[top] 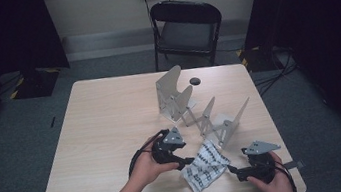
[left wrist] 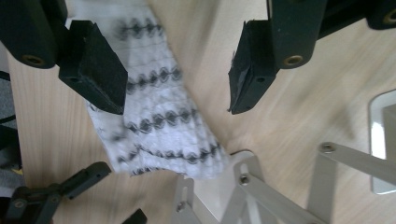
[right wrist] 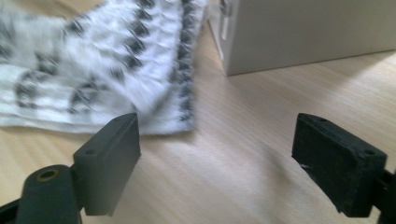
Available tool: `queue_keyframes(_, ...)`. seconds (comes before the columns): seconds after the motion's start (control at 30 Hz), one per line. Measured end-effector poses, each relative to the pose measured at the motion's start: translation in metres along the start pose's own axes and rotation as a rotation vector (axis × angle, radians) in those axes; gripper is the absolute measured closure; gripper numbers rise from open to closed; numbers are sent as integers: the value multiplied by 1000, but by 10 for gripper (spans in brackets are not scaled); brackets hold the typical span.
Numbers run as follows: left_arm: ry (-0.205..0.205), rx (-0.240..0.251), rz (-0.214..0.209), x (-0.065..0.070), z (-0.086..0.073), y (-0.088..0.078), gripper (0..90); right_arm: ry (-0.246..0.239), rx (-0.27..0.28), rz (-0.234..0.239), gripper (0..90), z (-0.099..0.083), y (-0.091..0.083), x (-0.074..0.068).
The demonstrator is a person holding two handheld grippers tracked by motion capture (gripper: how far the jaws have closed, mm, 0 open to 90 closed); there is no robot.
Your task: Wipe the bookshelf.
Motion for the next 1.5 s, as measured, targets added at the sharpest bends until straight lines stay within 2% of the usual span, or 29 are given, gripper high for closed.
queue_keyframes(0.2, -30, -24, 33, -11, -26, -17, 372, -11, -10, 34, 183, 3, -3, -12)
queue_keyframes(0.33, -54, -30, 50, -14, -40, -28, 370, -22, -14, 34, 207, 7, -4, -18)
queue_keyframes(0.5, -54, -47, 70, -15, -55, -40, 368, -34, -17, 37, 222, 16, -6, -24)
queue_keyframes(0.57, -69, -45, 80, -15, -63, -44, 367, -20, -15, 40, 235, 19, -7, -26)
queue_keyframes(0.63, -82, -45, 94, -16, -71, -46, 365, 18, -6, 50, 238, 23, -8, -28)
queue_keyframes(0.77, -98, -53, 111, -13, -87, -51, 365, 25, 10, 48, 243, 29, -6, -34)
queue_keyframes(0.87, -89, -71, 113, -12, -99, -52, 364, 8, 20, 58, 259, 32, 0, -43)
queue_keyframes(0.93, -97, -82, 119, -11, -106, -52, 362, 17, 23, 75, 258, 33, 7, -51)
queue_keyframes(1.17, -118, -76, 144, -13, -118, -56, 336, -62, 2, 61, 280, 33, 35, -75)
queue_keyframes(1.2, -107, -85, 146, -13, -121, -56, 336, -70, -2, 58, 282, 33, 39, -76)
queue_keyframes(1.3, -114, -94, 155, -13, -125, -55, 330, -85, -36, 46, 295, 27, 44, -74)
queue_keyframes(1.4, -109, -101, 152, -13, -127, -56, 330, -98, -66, 42, 302, 22, 42, -69)
queue_keyframes(1.5, -105, -83, 139, -10, -126, -54, 328, -77, -85, 61, 307, 15, 36, -62)
Point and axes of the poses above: each handheld gripper's, and its own axes: y roughly forward along the jaws, z roughly out of its top, x roughly to its right, the point moved 6 cm from there along y, roughly forward along the jaws, and after that the axes turned 10 degrees about y, right-handed, at the moved point
